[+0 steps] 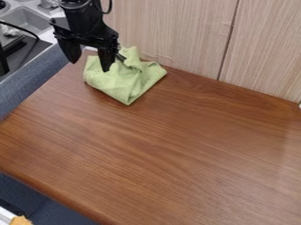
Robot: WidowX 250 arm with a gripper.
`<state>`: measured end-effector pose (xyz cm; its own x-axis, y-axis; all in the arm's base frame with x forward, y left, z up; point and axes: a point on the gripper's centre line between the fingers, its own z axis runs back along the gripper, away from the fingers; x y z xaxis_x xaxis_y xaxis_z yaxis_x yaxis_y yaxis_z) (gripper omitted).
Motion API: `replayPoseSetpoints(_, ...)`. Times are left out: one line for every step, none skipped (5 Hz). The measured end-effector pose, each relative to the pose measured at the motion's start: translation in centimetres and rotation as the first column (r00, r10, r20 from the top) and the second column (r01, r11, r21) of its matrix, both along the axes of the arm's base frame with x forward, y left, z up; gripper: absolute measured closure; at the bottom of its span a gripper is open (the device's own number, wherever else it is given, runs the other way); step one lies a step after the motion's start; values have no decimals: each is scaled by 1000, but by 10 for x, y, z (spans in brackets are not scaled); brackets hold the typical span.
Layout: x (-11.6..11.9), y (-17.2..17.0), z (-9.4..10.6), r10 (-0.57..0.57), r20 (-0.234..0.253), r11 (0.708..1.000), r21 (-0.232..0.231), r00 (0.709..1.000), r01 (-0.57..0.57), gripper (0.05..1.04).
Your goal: Unfold the cloth from top to bottom
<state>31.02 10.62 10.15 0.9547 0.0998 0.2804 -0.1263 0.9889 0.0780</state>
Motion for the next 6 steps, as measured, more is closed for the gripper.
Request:
replayPoseSetpoints(0, 0, -10, 4, -29, 1000, -11, 1000, -5, 83)
replayPoseSetpoints(17, -1, -20, 30, -60, 999, -24, 998, -32, 83)
replayPoseSetpoints(40, 2, -20, 19, -82, 1000, -18, 996, -20, 83)
replayPoseSetpoints(61, 5, -30, 4, -80, 999, -33, 997, -6, 83)
replayPoseSetpoints(77, 4, -47, -8, -91, 998, -67, 996, 2, 83)
replayPoseSetpoints(90, 0, -58, -25, -100, 997, -79, 995, 17, 83)
